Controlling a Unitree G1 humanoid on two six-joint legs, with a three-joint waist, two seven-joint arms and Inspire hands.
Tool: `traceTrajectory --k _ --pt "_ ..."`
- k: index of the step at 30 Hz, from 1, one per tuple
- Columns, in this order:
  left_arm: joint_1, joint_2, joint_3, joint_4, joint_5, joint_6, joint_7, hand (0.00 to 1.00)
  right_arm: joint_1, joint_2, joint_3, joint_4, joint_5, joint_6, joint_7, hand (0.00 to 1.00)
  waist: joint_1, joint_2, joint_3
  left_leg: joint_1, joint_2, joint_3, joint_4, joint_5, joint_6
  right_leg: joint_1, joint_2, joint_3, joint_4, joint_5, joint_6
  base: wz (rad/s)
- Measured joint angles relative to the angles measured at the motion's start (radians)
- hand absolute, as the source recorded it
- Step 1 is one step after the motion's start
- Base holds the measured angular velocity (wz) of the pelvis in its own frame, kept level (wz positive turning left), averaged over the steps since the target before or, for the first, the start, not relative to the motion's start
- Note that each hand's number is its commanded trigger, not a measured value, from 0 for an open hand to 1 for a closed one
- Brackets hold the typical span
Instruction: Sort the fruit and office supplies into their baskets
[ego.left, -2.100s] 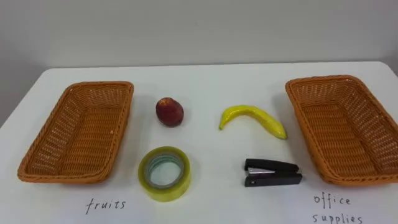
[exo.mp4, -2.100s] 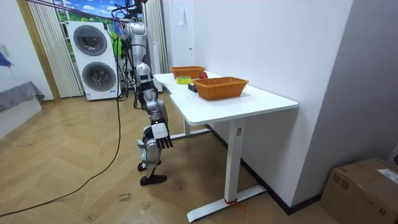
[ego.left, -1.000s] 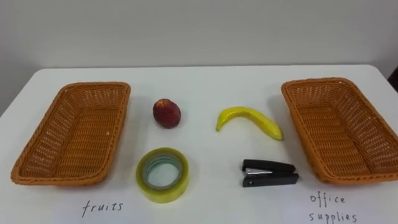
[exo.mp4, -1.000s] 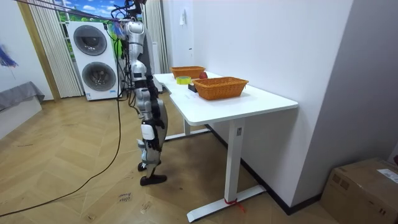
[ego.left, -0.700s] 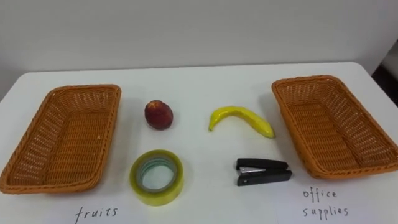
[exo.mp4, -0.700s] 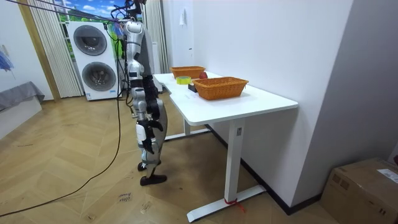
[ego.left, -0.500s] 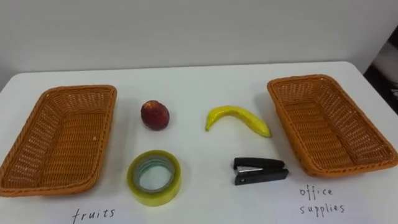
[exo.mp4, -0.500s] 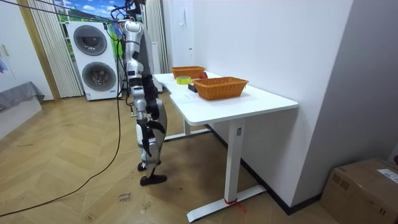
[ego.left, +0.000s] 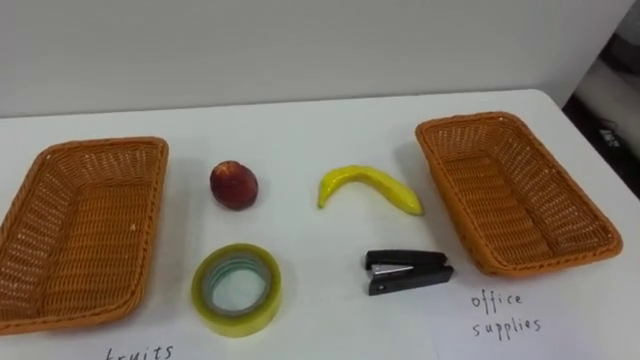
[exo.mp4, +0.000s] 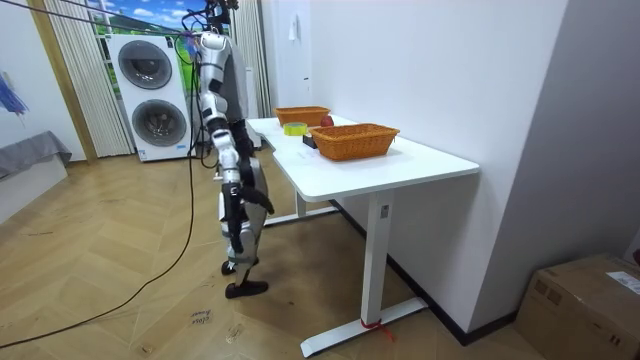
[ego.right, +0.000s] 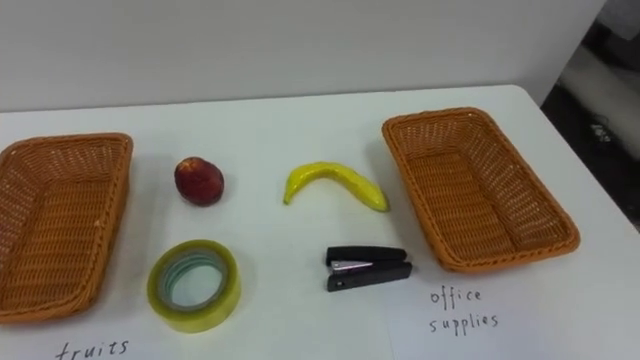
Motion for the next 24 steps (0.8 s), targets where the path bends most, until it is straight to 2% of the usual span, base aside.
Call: traceTrajectory --k 3,7,11,14,16,20,24 --pt "0.005 0.0 -0.003 -0.005 -0.028 -0.007 0.019 0.0 0.007 0.0 -0.007 -0.129 0.012 -0.022 -0.094 0.0 -0.003 0.0 -0.0003 -0.007 -0.001 0.0 0.0 0.0 0.0 -0.006 0.002 0.006 0.0 0.003 0.003 0.01" --pt "0.018 0.001 -0.017 -0.034 -0.028 -0.013 0.034 0.0 0.013 -0.001 -0.008 -0.324 -0.01 -0.076 -0.234 0.0 -0.003 0.002 0.0002 -0.011 -0.001 -0.001 -0.001 0.0 0.0 -0.014 0.003 0.01 0.002 0.003 0.004 0.0" --pt "0.018 0.001 -0.019 -0.044 -0.03 -0.028 0.039 0.0 0.007 -0.004 -0.008 -0.5 -0.076 -0.093 -0.323 0.0 -0.018 0.005 0.001 -0.023 0.001 0.0 -0.009 0.0 0.0 -0.028 0.006 0.007 0.003 0.005 0.005 0.02" --pt "0.024 -0.004 -0.019 -0.04 -0.027 -0.033 0.039 0.0 0.007 -0.004 -0.01 -0.636 -0.162 -0.1 -0.398 0.0 -0.02 0.005 0.0013 -0.026 0.001 0.002 -0.01 0.0 0.0 -0.035 0.006 0.009 0.005 0.007 0.004 -0.05" --pt "0.023 -0.004 -0.024 -0.042 -0.027 -0.034 0.039 0.0 0.007 -0.007 -0.01 -0.72 -0.229 -0.124 -0.451 0.0 -0.02 0.001 -0.0003 -0.027 0.001 0.002 -0.011 0.0 0.0 -0.034 0.006 0.006 0.004 0.007 0.004 0.0" --pt "0.021 -0.007 -0.038 -0.042 -0.024 -0.045 0.036 0.0 0.0 -0.009 -0.019 -0.816 -0.331 -0.141 -0.51 0.0 -0.019 -0.003 -0.0019 -0.029 0.001 0.002 -0.011 0.0 0.0 -0.034 0.006 0.005 0.001 0.007 0.004 0.0" --pt "0.024 -0.004 -0.037 -0.038 -0.018 -0.048 0.03 0.0 -0.04 -0.051 -0.044 -0.889 -0.472 -0.146 -0.566 0.0 -0.018 -0.002 0.0033 -0.027 0.0 0.003 -0.011 0.0 0.0 -0.034 0.006 0.006 0.002 0.007 0.004 0.0"
